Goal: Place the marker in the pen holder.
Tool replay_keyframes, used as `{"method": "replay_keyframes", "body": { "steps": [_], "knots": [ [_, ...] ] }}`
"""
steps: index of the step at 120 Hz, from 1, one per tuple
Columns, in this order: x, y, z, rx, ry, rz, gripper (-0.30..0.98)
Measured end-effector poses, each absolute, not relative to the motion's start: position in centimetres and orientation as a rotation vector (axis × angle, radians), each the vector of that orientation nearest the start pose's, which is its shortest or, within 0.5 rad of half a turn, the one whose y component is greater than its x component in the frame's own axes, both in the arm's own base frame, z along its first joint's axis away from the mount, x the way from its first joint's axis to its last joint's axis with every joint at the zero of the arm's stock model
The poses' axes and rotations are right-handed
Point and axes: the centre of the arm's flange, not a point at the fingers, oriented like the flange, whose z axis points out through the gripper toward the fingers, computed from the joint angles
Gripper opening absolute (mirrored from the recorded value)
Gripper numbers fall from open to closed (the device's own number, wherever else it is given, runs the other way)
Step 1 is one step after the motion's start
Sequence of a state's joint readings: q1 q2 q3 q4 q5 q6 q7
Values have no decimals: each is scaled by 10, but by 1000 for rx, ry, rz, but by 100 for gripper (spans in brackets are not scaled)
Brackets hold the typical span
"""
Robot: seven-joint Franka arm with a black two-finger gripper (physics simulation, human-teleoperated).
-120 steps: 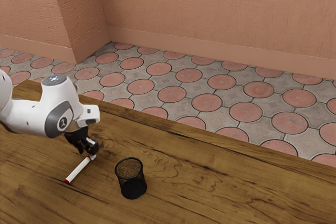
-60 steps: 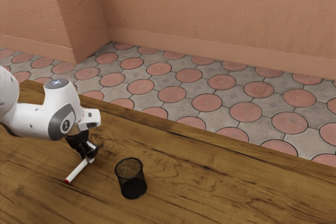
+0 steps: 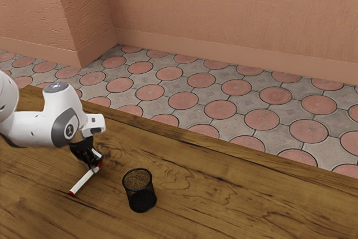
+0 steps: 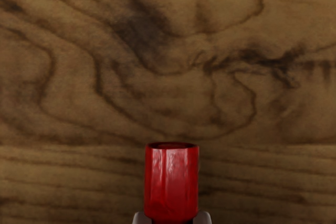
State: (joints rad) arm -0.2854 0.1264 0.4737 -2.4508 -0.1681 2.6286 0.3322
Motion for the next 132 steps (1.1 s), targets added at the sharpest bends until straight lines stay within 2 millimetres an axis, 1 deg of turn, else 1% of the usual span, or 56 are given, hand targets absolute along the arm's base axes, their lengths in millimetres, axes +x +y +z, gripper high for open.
{"method": "replay_keyframes", "body": {
  "steps": [9, 27, 36, 48, 58, 74, 89, 121, 132],
  "knots": [
    [481, 95, 283, -3178, 19, -147, -8],
    [480, 82, 338, -3231, 68, -233, -10],
    [489, 61, 365, -3241, 154, -278, -10],
    [496, 30, 394, -3249, 276, -327, -10],
    [497, 15, 412, -3255, 333, -356, -10],
    [495, -9, 429, -3263, 423, -379, -10],
    [496, -32, 436, -3264, 494, -384, -10],
    [494, -70, 432, -3291, 567, -363, -10],
    [496, -77, 424, -3290, 568, -352, -10]
  ]
}}
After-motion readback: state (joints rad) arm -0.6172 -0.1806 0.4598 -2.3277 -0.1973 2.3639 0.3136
